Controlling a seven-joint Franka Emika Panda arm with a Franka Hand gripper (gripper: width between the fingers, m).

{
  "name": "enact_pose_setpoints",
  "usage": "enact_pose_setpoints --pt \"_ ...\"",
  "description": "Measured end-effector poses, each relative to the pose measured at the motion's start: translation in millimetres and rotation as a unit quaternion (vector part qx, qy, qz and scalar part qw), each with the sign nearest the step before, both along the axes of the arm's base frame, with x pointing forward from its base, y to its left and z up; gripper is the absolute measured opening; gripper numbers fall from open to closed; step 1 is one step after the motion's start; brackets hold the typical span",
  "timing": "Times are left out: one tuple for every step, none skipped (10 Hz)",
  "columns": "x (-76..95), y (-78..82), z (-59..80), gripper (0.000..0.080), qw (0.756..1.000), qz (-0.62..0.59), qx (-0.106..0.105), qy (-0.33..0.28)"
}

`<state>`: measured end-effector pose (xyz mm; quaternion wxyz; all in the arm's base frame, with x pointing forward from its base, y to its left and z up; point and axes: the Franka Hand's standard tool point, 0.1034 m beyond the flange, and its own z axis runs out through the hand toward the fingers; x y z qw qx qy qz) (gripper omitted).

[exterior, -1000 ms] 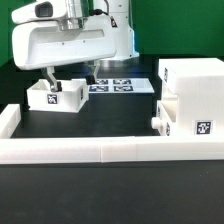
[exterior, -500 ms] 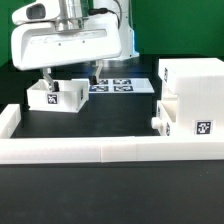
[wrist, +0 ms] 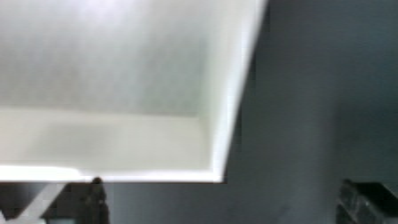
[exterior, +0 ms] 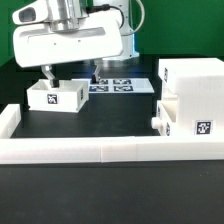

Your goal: Assemble drawer

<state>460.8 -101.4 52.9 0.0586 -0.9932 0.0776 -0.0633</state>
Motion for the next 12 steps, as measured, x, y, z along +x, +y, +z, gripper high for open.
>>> enact_pose_setpoints --pt "-3.5 -1.1 -1.8 0.0649 0.999 -0.034 0.006 0.001" --pt "-2.0 0.7 -1.5 0.0649 0.998 -0.064 0.012 0.003" --pt "-2.1 1.4 -1.7 0.0649 0.997 -0.07 0.013 0.004" --pt "-2.1 1.4 -1.8 0.0649 0.998 -0.067 0.013 0.003" --pt "-2.2 1.4 -1.9 0.0649 0.998 -0.067 0.013 0.004" --pt "-4.6 2.1 -4.3 0.0649 0.998 -0.067 0.011 0.003" --pt "-15.4 5.2 -11.9 0.0649 0.998 -0.067 0.009 0.007" --pt "-25.9 6.8 -17.9 0.0649 0.998 -0.069 0.009 0.013" --pt "-33.4 8.1 -22.3 0.0649 0.997 -0.069 0.01 0.02" --pt "-37.7 7.8 -26.5 0.0649 0.998 -0.067 0.009 0.021" --pt "-41.9 7.8 -32.0 0.0649 0.998 -0.066 0.007 0.02" --pt "-45.6 9.5 -38.3 0.0649 0.998 -0.067 0.004 0.018"
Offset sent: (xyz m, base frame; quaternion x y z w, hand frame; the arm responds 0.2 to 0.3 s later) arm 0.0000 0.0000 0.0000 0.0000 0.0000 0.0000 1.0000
